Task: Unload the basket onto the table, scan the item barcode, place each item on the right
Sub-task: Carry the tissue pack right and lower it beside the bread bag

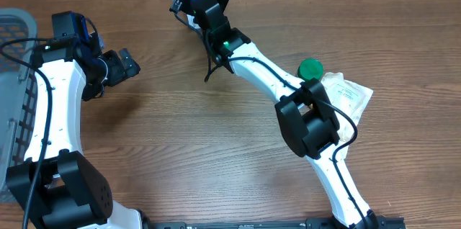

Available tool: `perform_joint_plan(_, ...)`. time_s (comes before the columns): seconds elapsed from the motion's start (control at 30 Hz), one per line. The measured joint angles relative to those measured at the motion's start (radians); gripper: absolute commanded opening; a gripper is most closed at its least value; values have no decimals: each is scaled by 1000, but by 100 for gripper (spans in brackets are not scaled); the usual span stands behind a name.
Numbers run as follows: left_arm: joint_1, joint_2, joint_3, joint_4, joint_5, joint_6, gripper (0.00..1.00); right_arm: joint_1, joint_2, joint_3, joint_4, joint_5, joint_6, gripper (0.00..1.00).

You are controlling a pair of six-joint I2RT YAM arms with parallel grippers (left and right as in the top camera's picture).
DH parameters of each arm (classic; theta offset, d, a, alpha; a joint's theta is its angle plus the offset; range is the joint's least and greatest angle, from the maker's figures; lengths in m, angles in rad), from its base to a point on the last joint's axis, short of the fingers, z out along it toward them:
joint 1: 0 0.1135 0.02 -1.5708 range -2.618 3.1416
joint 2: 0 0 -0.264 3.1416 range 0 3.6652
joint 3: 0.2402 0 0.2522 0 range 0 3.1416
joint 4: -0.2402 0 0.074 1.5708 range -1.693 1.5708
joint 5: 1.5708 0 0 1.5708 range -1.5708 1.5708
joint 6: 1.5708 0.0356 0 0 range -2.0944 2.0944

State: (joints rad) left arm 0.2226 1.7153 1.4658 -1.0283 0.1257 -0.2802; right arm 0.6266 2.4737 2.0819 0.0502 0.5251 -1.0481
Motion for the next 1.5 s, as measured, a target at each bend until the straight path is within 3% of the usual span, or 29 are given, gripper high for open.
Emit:
perform_joint_plan(0.53,0,0,0,0,0,0,100,2,-2,0,-25,32,8,4)
perform_joint_plan(0.7,0,0,0,3,0,0,100,2,-61,-6,-248,-8,105,4)
perform_joint_plan(0.9,0,0,0,6,0,0,100,2,-332,-13,-547,-100,364,4)
perform_joint_plan(1.2,0,0,0,6,0,0,100,-45,-825,19,-1150,-248,962,4)
perform_joint_plan(1.33,0,0,0,6,0,0,100,-124,-884,25,-1481,-290,1174,4)
perform_joint_plan(1.5,0,0,0,6,0,0,100,-246,-825,5,-1721,-312,1369,4)
